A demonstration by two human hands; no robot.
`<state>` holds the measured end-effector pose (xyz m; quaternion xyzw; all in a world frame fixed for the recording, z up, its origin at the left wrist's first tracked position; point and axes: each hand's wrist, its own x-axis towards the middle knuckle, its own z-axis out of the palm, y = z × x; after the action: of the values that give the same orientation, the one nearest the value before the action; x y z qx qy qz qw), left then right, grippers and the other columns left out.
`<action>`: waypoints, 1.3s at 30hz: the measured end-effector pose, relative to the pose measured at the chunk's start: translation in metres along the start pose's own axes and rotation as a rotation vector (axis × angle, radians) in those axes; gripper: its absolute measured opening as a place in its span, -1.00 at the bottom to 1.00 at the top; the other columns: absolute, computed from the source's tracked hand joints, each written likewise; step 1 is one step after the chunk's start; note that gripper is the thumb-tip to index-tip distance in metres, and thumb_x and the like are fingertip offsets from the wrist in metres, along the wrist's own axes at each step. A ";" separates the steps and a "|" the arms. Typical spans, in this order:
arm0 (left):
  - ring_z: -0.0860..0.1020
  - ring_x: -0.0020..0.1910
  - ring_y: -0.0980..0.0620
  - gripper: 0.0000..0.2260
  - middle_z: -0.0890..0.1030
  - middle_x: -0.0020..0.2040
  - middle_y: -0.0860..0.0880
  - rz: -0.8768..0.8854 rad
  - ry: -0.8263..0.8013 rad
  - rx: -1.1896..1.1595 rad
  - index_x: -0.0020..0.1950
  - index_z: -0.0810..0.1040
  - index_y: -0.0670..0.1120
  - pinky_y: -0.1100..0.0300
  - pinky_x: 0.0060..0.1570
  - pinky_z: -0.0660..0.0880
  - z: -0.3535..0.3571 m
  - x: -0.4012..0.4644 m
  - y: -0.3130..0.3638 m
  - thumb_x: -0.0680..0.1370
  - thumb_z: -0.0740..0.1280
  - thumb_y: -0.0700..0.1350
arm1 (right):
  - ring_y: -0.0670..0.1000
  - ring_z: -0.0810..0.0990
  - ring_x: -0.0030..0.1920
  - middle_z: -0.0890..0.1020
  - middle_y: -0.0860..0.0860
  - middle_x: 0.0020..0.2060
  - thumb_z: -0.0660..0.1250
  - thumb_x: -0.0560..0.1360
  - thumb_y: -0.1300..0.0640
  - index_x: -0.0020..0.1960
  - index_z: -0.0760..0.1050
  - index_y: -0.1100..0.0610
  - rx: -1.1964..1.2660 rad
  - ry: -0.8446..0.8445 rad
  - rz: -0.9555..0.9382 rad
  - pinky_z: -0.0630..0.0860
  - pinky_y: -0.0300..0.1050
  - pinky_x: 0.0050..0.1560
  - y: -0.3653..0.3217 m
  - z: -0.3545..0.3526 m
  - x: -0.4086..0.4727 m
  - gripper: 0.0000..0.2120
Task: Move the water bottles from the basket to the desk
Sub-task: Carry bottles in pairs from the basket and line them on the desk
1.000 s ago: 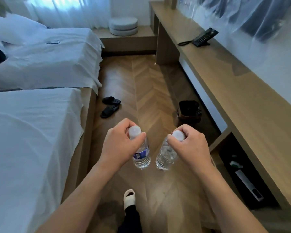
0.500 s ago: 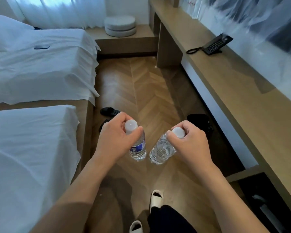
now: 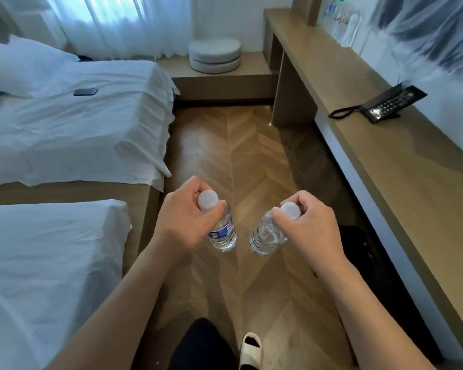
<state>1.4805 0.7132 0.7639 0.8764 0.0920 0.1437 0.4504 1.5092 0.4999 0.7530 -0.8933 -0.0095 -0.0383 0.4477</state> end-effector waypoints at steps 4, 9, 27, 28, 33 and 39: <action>0.50 -0.39 0.18 -0.81 0.55 -0.39 0.08 0.029 -0.002 -0.021 -0.21 0.50 -0.06 0.41 -0.41 0.40 0.003 0.060 -0.010 0.42 0.51 -0.09 | -0.03 0.58 -0.28 0.59 -0.07 -0.35 0.43 0.36 0.00 -0.26 0.50 0.09 -0.021 0.012 -0.006 0.58 0.03 -0.27 -0.010 0.015 0.059 -0.81; 0.52 -0.38 0.10 -0.80 0.55 -0.37 0.05 0.077 -0.048 -0.006 -0.22 0.47 -0.01 0.29 -0.41 0.42 0.000 0.136 -0.034 0.42 0.49 -0.03 | -0.04 0.59 -0.28 0.60 -0.07 -0.35 0.43 0.36 0.00 -0.26 0.50 0.07 -0.044 0.024 -0.005 0.56 -0.06 -0.31 -0.026 0.047 0.123 -0.83; 0.50 -0.39 0.11 -0.78 0.53 -0.37 0.06 0.066 -0.051 0.068 -0.21 0.47 0.00 0.30 -0.45 0.41 -0.034 0.353 -0.099 0.40 0.51 0.01 | 0.01 0.62 -0.26 0.59 -0.10 -0.34 0.44 0.37 -0.01 -0.21 0.52 0.05 -0.049 -0.008 0.020 0.64 0.09 -0.27 -0.090 0.151 0.301 -0.84; 0.50 -0.39 0.11 -0.78 0.53 -0.37 0.06 0.057 -0.047 0.064 -0.21 0.47 0.00 0.29 -0.44 0.41 -0.034 0.362 -0.102 0.39 0.51 0.01 | 0.02 0.62 -0.26 0.59 -0.10 -0.34 0.44 0.37 -0.01 -0.21 0.52 0.05 -0.051 -0.014 0.019 0.64 0.09 -0.27 -0.091 0.156 0.309 -0.84; 0.51 -0.37 0.07 -0.79 0.54 -0.36 0.03 0.055 -0.043 0.059 -0.21 0.48 -0.01 0.29 -0.44 0.41 -0.026 0.412 -0.113 0.38 0.49 0.00 | 0.02 0.62 -0.25 0.59 -0.11 -0.35 0.45 0.37 -0.02 -0.21 0.52 0.05 -0.057 -0.028 0.018 0.64 0.09 -0.26 -0.093 0.174 0.359 -0.83; 0.52 -0.35 0.04 -0.79 0.55 -0.35 0.03 0.035 -0.038 0.064 -0.22 0.48 -0.01 0.26 -0.44 0.41 -0.007 0.490 -0.118 0.37 0.49 -0.01 | 0.02 0.62 -0.24 0.58 -0.10 -0.33 0.45 0.38 -0.02 -0.20 0.52 0.03 -0.047 -0.045 0.003 0.65 0.06 -0.27 -0.095 0.189 0.438 -0.84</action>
<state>1.9354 0.9293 0.7544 0.8944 0.0729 0.1320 0.4212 1.9521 0.7006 0.7498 -0.9042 -0.0172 -0.0174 0.4265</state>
